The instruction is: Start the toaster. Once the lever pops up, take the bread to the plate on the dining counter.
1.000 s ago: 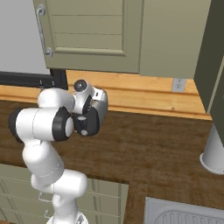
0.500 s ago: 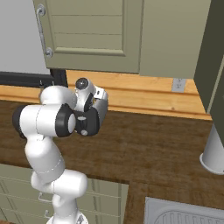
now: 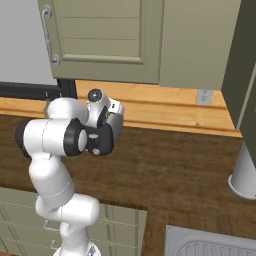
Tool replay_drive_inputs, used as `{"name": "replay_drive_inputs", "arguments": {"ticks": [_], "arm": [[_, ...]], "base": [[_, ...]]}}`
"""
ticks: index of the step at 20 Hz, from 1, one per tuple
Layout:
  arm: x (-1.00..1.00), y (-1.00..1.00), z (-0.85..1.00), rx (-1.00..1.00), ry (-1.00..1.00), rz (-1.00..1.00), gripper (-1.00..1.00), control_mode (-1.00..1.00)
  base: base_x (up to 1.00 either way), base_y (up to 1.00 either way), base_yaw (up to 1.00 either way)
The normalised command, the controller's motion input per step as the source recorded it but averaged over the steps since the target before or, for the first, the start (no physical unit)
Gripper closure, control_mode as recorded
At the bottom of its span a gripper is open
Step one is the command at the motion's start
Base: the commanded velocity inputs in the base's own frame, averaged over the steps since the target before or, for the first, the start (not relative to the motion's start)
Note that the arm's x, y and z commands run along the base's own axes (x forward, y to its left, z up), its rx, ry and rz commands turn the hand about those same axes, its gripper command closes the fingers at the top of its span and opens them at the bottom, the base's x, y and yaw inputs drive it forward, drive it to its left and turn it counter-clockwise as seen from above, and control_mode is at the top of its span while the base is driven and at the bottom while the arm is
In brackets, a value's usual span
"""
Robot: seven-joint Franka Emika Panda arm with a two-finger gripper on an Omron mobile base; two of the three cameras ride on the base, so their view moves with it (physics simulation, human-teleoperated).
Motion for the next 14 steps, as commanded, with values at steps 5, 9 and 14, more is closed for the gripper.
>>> {"name": "replay_drive_inputs", "arguments": {"ticks": [5,9,14], "arm": [[-0.29,0.0,-0.05,0.0,-0.03,0.0,1.0,-1.0],[-0.22,0.0,0.26,0.0,-0.11,0.0,1.0,-1.0],[-0.01,0.0,0.67,0.0,-0.12,0.0,1.0,-1.0]], "base": [[0.0,0.0,0.0],[0.0,0.0,0.0],[0.0,0.0,0.0]]}}
